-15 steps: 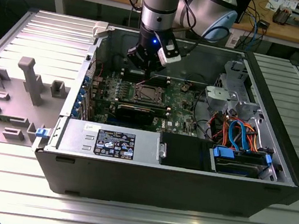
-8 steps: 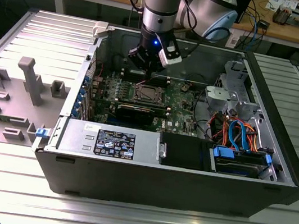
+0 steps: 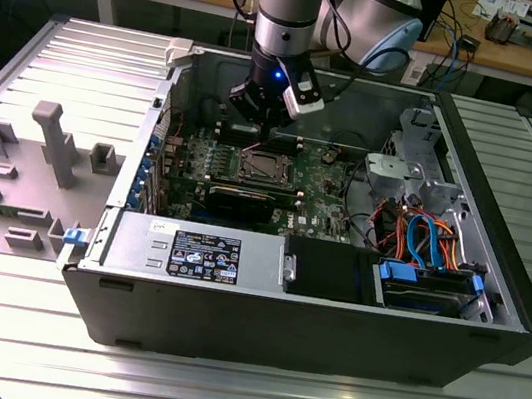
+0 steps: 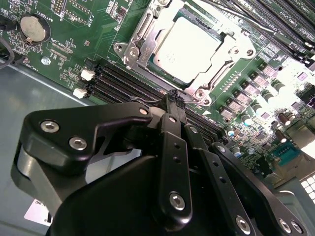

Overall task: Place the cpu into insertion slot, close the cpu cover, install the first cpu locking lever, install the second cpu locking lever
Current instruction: 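Install the first cpu locking lever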

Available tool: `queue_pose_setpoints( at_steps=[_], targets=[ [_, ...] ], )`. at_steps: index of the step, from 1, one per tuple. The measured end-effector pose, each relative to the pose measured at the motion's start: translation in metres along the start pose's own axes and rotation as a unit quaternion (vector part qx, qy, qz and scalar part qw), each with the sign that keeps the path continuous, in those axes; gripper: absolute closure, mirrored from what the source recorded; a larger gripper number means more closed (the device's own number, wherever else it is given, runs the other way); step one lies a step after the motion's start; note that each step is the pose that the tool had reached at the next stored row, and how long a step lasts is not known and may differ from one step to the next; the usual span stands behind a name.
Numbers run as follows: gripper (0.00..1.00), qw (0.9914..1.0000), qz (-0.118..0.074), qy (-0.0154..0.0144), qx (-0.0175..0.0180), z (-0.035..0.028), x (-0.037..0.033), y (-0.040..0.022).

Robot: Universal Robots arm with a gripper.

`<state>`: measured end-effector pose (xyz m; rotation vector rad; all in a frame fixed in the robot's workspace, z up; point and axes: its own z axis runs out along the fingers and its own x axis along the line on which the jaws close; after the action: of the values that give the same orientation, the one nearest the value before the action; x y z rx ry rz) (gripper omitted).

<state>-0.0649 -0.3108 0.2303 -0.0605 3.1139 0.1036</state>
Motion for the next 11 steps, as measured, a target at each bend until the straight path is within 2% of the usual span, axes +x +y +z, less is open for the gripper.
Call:
queue_pose_setpoints(
  at_steps=[6, 9, 11],
  targets=[
    [0.89, 1.0, 0.0, 0.0, 0.0, 0.0, 0.0, 0.0],
    [0.89, 0.99999, 0.0, -0.0002, -0.0037, 0.0007, -0.0006, 0.0],
    [0.89, 0.99999, 0.0, -0.0001, -0.0037, 0.0008, -0.0013, -0.0001]
  ],
)
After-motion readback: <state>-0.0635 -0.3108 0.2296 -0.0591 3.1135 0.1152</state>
